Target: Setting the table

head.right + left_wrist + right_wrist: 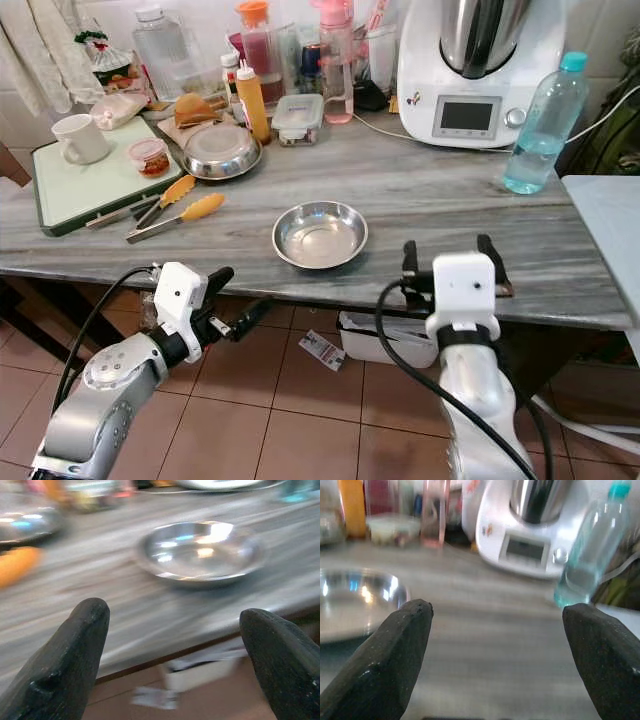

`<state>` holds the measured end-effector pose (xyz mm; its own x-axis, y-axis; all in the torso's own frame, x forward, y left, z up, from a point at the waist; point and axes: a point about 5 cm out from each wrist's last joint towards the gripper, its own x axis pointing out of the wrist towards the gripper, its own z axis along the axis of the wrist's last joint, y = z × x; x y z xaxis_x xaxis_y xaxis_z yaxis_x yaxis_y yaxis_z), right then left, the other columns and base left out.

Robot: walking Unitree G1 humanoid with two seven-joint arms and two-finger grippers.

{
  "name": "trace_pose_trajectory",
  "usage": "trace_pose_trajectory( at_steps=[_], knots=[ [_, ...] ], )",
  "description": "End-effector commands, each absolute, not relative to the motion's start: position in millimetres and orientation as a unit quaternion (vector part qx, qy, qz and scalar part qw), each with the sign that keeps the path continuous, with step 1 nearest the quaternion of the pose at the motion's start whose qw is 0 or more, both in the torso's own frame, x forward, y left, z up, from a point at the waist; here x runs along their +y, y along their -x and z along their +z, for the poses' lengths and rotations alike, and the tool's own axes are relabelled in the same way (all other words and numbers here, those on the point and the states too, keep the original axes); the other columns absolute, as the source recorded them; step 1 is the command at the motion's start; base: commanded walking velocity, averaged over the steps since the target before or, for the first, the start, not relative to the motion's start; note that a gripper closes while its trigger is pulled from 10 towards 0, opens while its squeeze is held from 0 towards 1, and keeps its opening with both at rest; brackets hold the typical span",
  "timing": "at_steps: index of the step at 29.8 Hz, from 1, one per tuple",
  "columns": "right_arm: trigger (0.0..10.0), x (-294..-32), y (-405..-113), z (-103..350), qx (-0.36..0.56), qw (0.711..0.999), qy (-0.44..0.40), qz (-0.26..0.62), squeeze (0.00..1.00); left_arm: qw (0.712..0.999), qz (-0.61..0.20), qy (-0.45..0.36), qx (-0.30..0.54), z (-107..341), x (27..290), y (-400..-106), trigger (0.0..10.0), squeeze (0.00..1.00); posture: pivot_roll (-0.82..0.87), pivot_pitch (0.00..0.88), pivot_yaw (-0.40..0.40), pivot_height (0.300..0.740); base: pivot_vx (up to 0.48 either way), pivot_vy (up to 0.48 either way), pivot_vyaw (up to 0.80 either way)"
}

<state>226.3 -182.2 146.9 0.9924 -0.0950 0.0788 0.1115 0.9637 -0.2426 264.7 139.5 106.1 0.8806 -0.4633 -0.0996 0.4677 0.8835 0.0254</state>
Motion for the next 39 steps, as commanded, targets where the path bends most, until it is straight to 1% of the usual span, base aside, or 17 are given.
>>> trace_pose_trajectory(
  at_steps=[1,3,4,6,7,9,12,13,15,16,21,24,26,30,35,39],
  knots=[
    [10.0,-181.5,-222.9,152.9,-0.040,0.992,0.112,-0.048,0.00,0.981,-0.185,-0.057,0.025,111.1,156.0,-266.8,10.0,0.00,-0.14,0.000,0.080,0.740,0.000,0.000,0.00],
    [10.0,-182.8,-219.8,151.8,-0.032,0.993,0.096,-0.052,0.00,0.986,-0.147,-0.069,0.025,110.0,165.6,-266.7,10.0,0.00,-0.13,0.000,0.077,0.740,0.000,0.000,0.00],
    [10.0,-183.0,-219.2,149.2,-0.023,0.995,0.082,-0.048,0.00,0.990,-0.106,-0.087,0.026,108.8,177.4,-264.7,10.0,0.00,-0.13,0.000,0.075,0.740,0.000,0.000,0.00],
    [10.0,-180.5,-220.8,144.4,-0.009,0.998,0.057,-0.034,0.00,0.991,-0.063,-0.112,0.025,107.3,192.6,-260.0,10.0,0.00,-0.13,0.000,0.075,0.740,0.000,0.000,0.00],
    [10.0,-179.0,-221.8,143.9,-0.008,0.998,0.052,-0.027,0.00,0.992,-0.055,-0.113,0.027,106.4,195.1,-258.9,10.0,0.00,-0.13,0.000,0.070,0.740,0.000,0.000,0.00],
    [10.0,-173.2,-225.0,143.7,-0.007,0.998,0.065,-0.002,0.00,0.991,-0.020,-0.132,0.028,104.2,205.3,-254.0,10.0,0.00,-0.12,0.000,0.061,0.740,0.000,0.000,0.00],
    [10.0,-167.6,-227.8,142.6,-0.006,0.996,0.083,0.017,0.00,0.989,0.007,-0.147,0.033,101.4,214.3,-248.3,10.0,0.00,-0.11,0.000,0.051,0.740,0.000,0.000,0.00],
    [10.0,-164.3,-228.7,141.2,-0.003,0.997,0.071,0.034,0.00,0.988,0.024,-0.150,0.039,99.1,218.3,-243.8,10.0,0.00,-0.10,0.000,0.043,0.740,0.000,0.000,0.00],
    [10.0,-163.4,-229.2,140.1,0.000,0.998,0.059,0.037,0.00,0.987,0.030,-0.151,0.044,96.1,220.1,-239.7,10.0,0.00,-0.09,0.001,0.037,0.740,0.000,0.000,0.00],
    [10.0,-163.2,-230.0,139.2,0.003,0.997,0.059,0.039,0.00,0.985,0.034,-0.161,0.048,92.2,222.0,-233.6,10.0,0.00,-0.09,0.001,0.035,0.740,0.000,0.000,0.00],
    [10.0,-162.6,-234.0,137.8,0.005,0.997,0.070,0.042,0.00,0.984,0.050,-0.165,0.053,88.8,222.7,-222.5,10.0,0.00,-0.05,0.005,0.012,0.740,0.000,0.000,0.00],
    [10.0,-157.6,-237.1,137.1,0.010,0.996,0.072,0.060,0.00,0.983,0.056,-0.167,0.049,89.9,222.7,-220.4,10.0,0.00,-0.04,0.006,0.002,0.740,0.000,0.000,0.00],
    [10.0,-155.7,-238.2,140.5,-0.008,0.995,0.068,0.069,0.00,0.983,0.059,-0.170,0.042,92.2,222.7,-219.3,10.0,0.00,-0.03,0.007,-0.002,0.740,0.000,0.000,0.00],
    [10.0,-158.0,-242.2,143.7,-0.016,0.995,0.069,0.070,0.00,0.982,0.050,-0.178,0.032,96.0,219.9,-221.3,10.0,0.00,-0.03,0.004,0.004,0.740,0.000,0.000,0.00],
    [10.0,-156.0,-243.7,143.1,-0.014,0.996,0.051,0.066,0.00,0.984,0.038,-0.171,0.025,99.6,215.4,-230.2,10.0,0.00,-0.04,0.000,0.015,0.740,0.000,0.000,0.00],
    [10.0,-153.0,-243.0,141.4,-0.013,0.997,0.050,0.066,0.00,0.986,0.022,-0.164,0.017,102.3,210.7,-238.3,10.0,0.00,-0.04,0.000,0.027,0.740,0.000,0.000,-0.70]
  ],
)
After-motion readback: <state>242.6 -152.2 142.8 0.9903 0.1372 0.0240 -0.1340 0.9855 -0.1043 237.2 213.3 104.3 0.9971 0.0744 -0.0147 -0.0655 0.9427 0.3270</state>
